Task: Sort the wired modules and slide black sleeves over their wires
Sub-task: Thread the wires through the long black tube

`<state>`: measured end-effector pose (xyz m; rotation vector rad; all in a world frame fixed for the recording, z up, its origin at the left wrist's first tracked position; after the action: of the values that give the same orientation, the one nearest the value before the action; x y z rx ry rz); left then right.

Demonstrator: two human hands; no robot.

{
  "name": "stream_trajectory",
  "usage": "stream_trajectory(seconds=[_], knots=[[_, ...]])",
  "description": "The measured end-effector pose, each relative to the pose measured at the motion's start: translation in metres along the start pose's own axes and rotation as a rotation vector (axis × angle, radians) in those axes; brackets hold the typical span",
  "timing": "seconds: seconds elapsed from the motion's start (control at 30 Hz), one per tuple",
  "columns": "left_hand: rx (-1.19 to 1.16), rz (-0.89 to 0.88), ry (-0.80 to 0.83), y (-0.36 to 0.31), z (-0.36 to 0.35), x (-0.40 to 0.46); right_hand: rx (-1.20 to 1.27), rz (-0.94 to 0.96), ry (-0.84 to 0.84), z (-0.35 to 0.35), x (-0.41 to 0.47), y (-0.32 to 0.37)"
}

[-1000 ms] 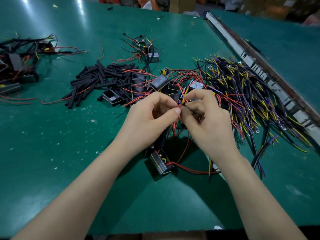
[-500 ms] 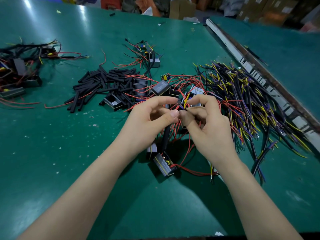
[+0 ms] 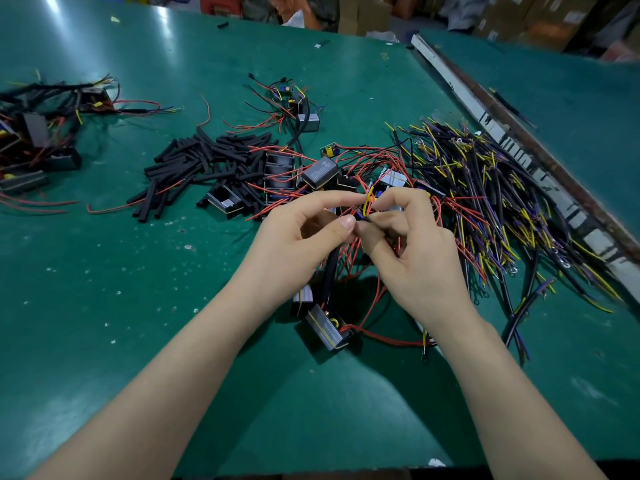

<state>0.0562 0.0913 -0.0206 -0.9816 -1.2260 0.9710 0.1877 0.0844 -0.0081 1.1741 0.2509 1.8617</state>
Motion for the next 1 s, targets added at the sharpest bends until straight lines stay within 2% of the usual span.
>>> stream_trajectory(seconds=[0.27,0.43,0.63,0.8,1.0], knots=[[-0.127,0.111,-0.106,0.007,0.003,-0.002,-0.069,0.040,-0.003,0.002,-0.001,0.011],[-0.244,0.235,-0.093,0.017,0.003,-0.003,-0.110,0.116,-0.018,0.001,-0.002,0.022],[-0.264,0.319,-0.063,0.020,0.002,-0.003,-0.117,0.096,-0.027,0.003,-0.001,0.020],[-0.168,0.216,-0.016,0.009,0.002,-0.002,-0.100,0.089,-0.035,0.004,-0.001,0.017],[-0.180,0.160,-0.058,0.004,0.006,-0.002,-0.069,0.076,-0.063,0.007,-0.001,0.016]])
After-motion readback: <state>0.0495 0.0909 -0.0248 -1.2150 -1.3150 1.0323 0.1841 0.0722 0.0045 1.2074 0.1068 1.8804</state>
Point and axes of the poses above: each hand's wrist, its own x-axis towards the middle knuckle, its own z-axis out of the back of the hand, y = z × x, the point moved 8 cm from there along x, towards the middle knuckle, and after that the axes turned 3 degrees about -y, right-handed, at the moved point
